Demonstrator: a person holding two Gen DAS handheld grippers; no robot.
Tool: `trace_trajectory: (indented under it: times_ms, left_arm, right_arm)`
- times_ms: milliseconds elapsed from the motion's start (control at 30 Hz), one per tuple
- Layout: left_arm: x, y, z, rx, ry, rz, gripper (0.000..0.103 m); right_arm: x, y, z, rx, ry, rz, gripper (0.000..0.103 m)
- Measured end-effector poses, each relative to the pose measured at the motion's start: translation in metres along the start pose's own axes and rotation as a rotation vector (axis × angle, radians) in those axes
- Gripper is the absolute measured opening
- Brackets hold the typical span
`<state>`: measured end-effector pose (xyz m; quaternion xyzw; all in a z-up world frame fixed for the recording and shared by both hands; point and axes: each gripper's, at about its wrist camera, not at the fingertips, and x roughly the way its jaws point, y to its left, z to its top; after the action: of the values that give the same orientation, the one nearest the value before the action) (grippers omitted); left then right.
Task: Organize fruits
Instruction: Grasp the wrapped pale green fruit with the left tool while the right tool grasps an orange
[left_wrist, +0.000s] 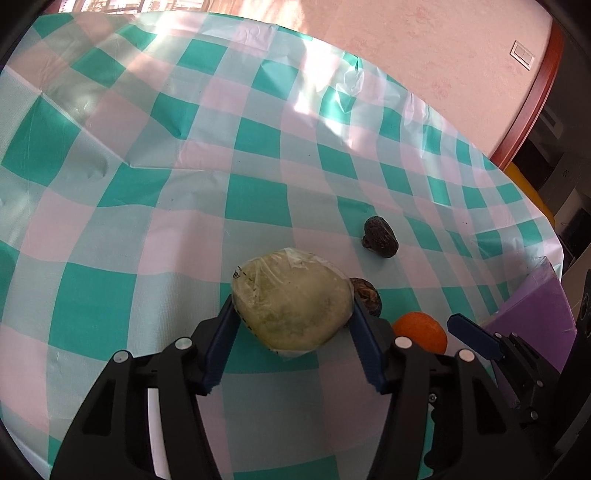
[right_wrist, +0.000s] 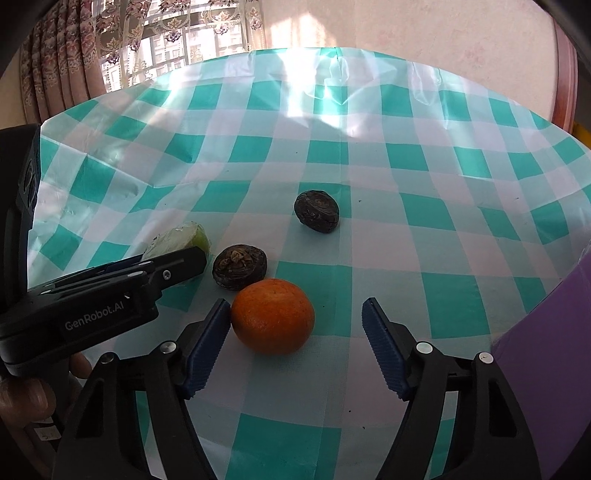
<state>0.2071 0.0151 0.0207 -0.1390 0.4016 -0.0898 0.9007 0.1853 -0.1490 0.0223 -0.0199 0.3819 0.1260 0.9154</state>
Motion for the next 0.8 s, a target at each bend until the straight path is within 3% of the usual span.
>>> trace_trajectory:
  times_ms: [233,400,800]
  left_arm:
    - [-0.004,0.011,0.002,-0.044,-0.019,0.033,0.059]
    - [-0.004,0.014,0.002,-0.049,-0.020,0.032,0.059]
    - [-0.005,0.017,0.003,-0.052,-0.023,0.049,0.059]
  right_arm:
    - [0.005,0.006,0.002,-0.014,0.013,0.019,0.061]
    - [0.009,0.006,0.002,-0.006,0.035,0.060,0.045]
    - [0.006,0.016,0.000,-0.049,0.035,0.062,0.045]
